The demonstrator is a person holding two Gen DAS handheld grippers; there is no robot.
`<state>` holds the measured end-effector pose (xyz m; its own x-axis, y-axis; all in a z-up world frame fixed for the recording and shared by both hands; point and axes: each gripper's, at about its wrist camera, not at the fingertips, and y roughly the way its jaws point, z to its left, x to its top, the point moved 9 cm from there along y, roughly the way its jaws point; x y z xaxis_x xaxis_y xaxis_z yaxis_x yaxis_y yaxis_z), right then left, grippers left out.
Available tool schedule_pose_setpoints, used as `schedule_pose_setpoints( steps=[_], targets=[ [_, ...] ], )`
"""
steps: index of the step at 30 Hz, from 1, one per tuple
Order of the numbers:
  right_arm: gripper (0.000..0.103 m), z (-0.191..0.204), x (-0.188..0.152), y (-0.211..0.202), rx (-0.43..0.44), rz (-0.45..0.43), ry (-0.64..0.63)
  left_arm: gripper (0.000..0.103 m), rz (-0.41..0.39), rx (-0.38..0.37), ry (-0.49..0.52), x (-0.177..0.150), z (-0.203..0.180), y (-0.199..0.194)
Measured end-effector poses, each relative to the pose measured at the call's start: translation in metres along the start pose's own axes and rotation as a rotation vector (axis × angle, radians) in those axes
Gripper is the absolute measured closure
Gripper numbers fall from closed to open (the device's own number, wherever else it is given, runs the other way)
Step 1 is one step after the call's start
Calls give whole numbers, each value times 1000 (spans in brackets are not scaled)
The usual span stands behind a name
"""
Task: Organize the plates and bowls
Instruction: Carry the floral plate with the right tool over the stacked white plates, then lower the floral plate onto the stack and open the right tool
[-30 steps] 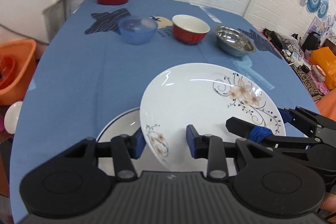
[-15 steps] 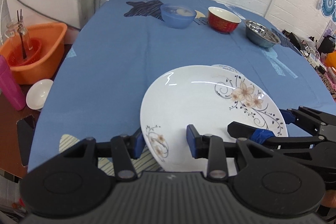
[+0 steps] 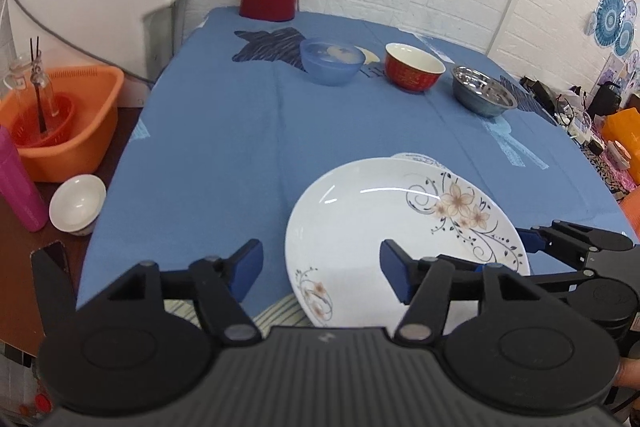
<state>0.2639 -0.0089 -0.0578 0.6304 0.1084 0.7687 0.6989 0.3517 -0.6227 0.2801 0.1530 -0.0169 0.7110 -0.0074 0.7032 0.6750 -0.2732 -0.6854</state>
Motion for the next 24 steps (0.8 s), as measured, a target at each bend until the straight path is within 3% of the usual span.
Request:
schedule_pose_setpoints(
  steps=[9, 16, 24],
  targets=[
    [46, 4, 4, 4, -23, 100, -125, 39, -25, -34, -30, 7, -8, -5],
    [45, -4, 3, 9, -134, 107, -230, 39, -37, -44, -51, 8, -6, -9],
    [47, -24, 5, 14, -137, 93, -135, 39, -25, -50, -57, 4, -5, -8]
  ],
)
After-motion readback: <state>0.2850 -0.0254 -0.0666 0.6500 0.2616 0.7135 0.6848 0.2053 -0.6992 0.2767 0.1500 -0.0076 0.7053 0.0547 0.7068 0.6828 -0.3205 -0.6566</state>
